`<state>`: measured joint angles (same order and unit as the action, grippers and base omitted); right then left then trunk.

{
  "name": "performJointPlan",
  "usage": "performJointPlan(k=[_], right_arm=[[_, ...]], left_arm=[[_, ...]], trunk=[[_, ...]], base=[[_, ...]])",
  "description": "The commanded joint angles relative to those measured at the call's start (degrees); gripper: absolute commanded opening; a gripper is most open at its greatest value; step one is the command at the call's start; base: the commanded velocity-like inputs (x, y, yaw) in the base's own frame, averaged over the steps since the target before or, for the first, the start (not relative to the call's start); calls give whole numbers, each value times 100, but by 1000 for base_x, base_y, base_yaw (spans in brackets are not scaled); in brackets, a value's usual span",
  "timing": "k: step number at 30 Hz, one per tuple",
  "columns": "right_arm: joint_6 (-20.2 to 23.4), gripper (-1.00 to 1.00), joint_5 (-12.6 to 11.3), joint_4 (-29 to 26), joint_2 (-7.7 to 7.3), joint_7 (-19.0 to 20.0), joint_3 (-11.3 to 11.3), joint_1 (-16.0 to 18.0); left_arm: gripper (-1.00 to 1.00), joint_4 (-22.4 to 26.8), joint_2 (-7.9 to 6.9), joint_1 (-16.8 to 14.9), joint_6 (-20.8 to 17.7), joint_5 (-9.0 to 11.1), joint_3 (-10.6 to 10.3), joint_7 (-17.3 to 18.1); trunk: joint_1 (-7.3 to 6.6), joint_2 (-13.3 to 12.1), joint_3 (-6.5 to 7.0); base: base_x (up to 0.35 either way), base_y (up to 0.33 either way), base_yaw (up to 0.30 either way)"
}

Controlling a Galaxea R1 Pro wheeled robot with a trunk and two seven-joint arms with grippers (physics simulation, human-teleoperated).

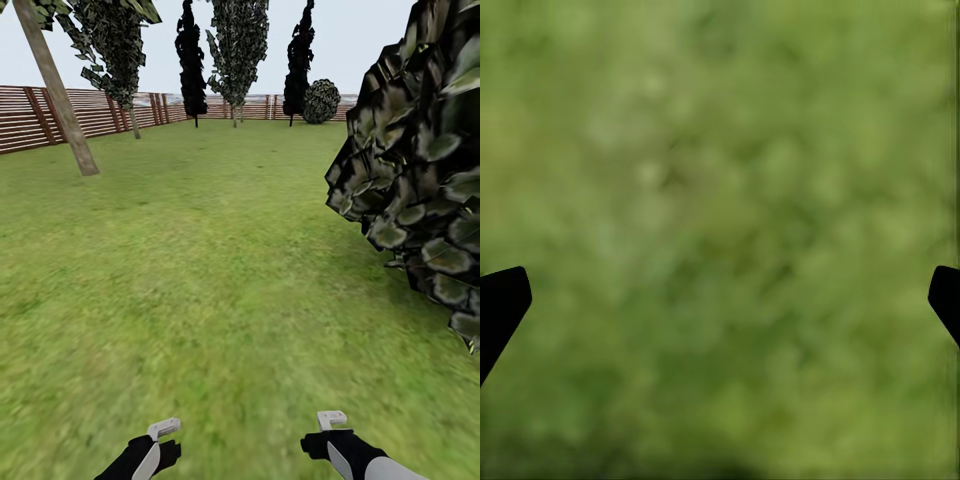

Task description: Take the three Easter eggs out of the wicker basket on the lawn in the garden, then place them on the lawn next to a single tree (choose any tree) so that all three eggs are next to the same tree and none are left in the basket.

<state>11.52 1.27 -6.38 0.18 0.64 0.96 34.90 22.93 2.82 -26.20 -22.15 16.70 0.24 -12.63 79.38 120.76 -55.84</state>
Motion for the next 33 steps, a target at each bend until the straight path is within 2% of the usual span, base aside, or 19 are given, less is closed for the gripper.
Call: performJointPlan(k=[1,6,20,29,33], right_arm=[[37,100,14,-13,0,7,9,0],[35,100,14,-10,0,7,9,0],[34,100,23,14,0,7,6,0],[32,100,27,66,0,7,8,0],[-164,100,24,144,0,7,9,0]], left_arm=[[100,10,7,-1,-26,53,2,-37],[100,-44,0,-1,-26,53,2,-29],[100,-52,-1,-1,-26,53,2,-29],[100,-59,-1,0,-26,53,2,-29],[100,-61,-1,1,-21,53,2,-29]], trunk=[[-23,-40,14],[-133,-240,104],[-441,-802,355],[-638,-1163,517],[-726,-1323,588]], base=[[0,0,0],[58,0,0],[294,0,0],[31,0,0],[0,0,0]])
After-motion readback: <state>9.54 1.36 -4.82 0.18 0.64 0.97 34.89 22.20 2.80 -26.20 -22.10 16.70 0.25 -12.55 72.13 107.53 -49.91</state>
